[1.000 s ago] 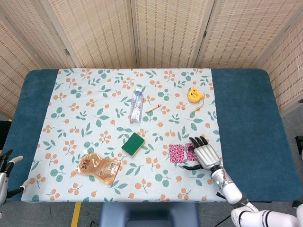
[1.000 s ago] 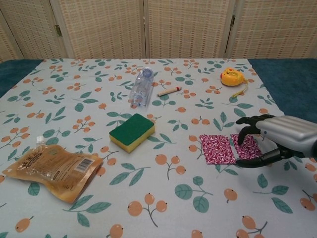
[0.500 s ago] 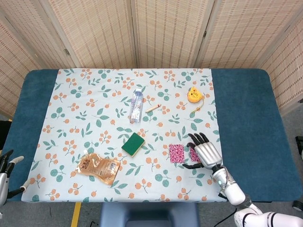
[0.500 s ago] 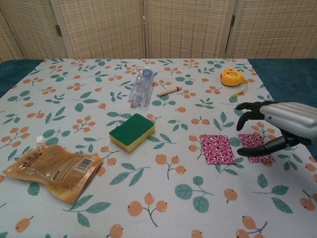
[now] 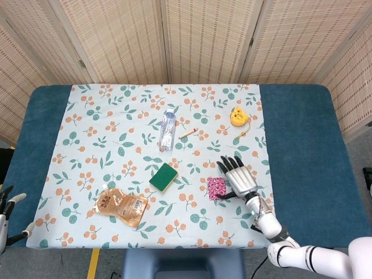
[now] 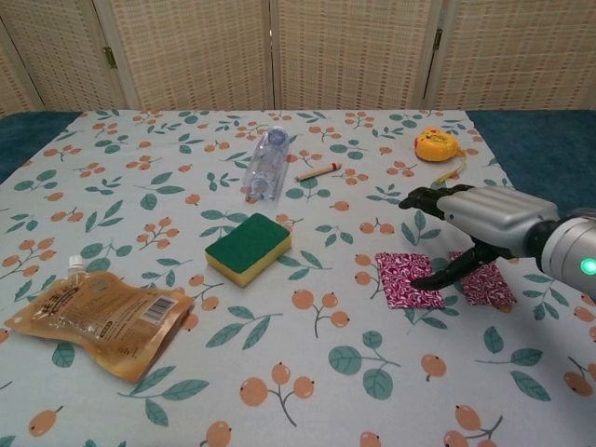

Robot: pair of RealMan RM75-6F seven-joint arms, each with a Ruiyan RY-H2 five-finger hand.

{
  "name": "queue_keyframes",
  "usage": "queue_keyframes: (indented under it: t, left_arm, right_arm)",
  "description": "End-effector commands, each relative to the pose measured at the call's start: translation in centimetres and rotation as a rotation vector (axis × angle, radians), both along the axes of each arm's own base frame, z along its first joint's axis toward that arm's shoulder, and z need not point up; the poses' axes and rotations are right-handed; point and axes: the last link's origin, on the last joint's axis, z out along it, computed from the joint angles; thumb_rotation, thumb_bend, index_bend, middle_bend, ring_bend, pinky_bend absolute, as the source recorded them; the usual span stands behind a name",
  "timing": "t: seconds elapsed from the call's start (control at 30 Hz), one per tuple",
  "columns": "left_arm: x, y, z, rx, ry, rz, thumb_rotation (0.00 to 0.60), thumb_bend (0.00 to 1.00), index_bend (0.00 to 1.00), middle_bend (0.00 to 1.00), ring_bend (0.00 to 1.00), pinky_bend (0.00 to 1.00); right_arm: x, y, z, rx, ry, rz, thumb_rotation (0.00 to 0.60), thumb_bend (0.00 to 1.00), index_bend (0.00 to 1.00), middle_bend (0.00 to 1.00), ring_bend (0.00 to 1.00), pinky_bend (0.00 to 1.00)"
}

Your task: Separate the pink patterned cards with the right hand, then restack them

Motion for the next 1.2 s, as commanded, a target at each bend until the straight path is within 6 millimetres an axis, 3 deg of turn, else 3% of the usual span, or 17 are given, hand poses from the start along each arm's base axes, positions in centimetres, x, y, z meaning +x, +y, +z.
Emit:
queue_keyframes:
  t: [0.03,0.53,1.2]
  left_arm:
    - [0.0,0.0,0.0,-0.002,0.002,0.003,0.6,0.25,0.26,0.1,0.13,0.0]
    - [-0.1,0.0,-0.1,-0.007,0.004,0.008,0.6,0.25,0.26,0.1,0.13,0.0]
    - [-0.7,-0.2,-0.2,-0.007,0.005,0.034,0.6,0.25,0.26,0.1,0.13,0.0]
  right_arm:
    - [0.2,-0.1,-0.5,0.014,0.022,0.008,0.277,0.18,0.0,0.0,0.0,0.0]
    - [0.5,-1.4,-1.4,0.007,0.105,0.017,0.278,0.18,0.0,0.0,0.0,0.0]
    - [1.7,-5.6,-1.8,-0.079,0.15,0.001,0.277,0.18,0.0,0.0,0.0,0.0]
